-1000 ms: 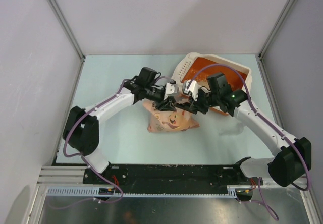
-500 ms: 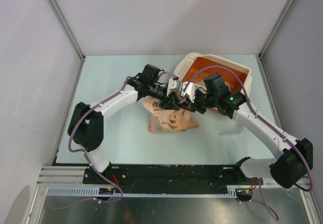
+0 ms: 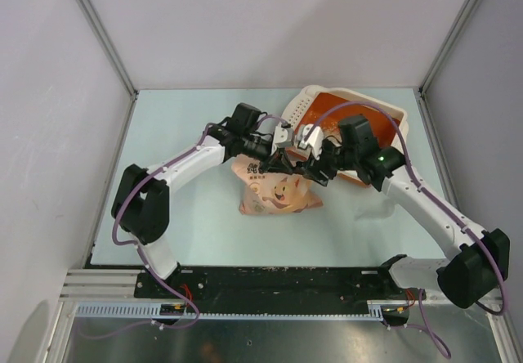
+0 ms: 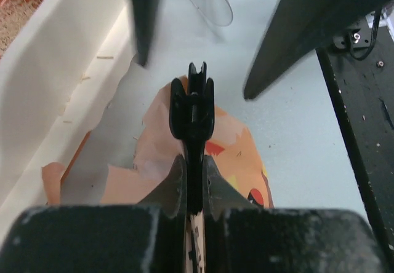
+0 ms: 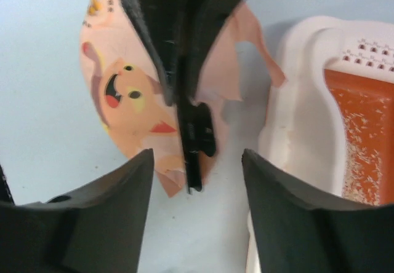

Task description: Fill the litter box with clean litter

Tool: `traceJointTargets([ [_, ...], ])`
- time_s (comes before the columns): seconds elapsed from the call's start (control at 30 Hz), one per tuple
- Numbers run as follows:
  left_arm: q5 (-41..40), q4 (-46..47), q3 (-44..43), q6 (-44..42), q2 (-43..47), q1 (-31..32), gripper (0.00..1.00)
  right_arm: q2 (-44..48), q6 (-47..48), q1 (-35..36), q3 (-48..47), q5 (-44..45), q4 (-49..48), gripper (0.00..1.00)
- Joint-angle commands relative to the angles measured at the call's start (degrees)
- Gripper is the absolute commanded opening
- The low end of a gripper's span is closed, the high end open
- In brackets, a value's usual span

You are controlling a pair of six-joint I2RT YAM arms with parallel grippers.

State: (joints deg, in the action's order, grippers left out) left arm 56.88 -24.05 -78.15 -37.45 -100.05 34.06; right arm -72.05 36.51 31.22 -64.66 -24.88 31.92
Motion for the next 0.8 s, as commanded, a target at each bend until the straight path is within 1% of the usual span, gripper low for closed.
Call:
traceJointTargets([
  [0.0,2.36,0.15,-2.27,-0.34,0.21,1.09,0.01,2.61,-1.62,-5.72,-2.4,-6.64,-2.66,0.7],
  [0.03,2.27,0.23,-2.18,-0.34,0.38,1.09,0.0,2.62,-0.23,-6.34,-2.4,-7.71,-1.26,0.77],
  [0.1,2.01,0.15,-2.01,-0.6,0.38,1.27,0.0,1.83,1.71,-7.57,-2.4,-9.83,-0.02,0.79],
  [0.2,1.65,0.15,-1.83,-0.78,0.47,1.53,0.0,0.69,2.25,-8.89,-2.4,-12.11,-0.37,0.79],
  [0.33,0.42,0.23,-1.48,-0.6,0.73,2.32,0.0,-2.03,2.77,-9.6,-2.83,-14.84,-2.3,0.75],
  [0.47,0.07,0.15,-0.95,-0.52,1.0,2.59,0.0,-3.88,2.78,-9.43,-4.59,-19.05,-1.08,0.73],
  [0.77,-0.46,0.32,-2.09,-0.17,0.38,2.76,0.0,-5.82,3.13,-8.02,-4.77,-19.33,0.77,0.65],
])
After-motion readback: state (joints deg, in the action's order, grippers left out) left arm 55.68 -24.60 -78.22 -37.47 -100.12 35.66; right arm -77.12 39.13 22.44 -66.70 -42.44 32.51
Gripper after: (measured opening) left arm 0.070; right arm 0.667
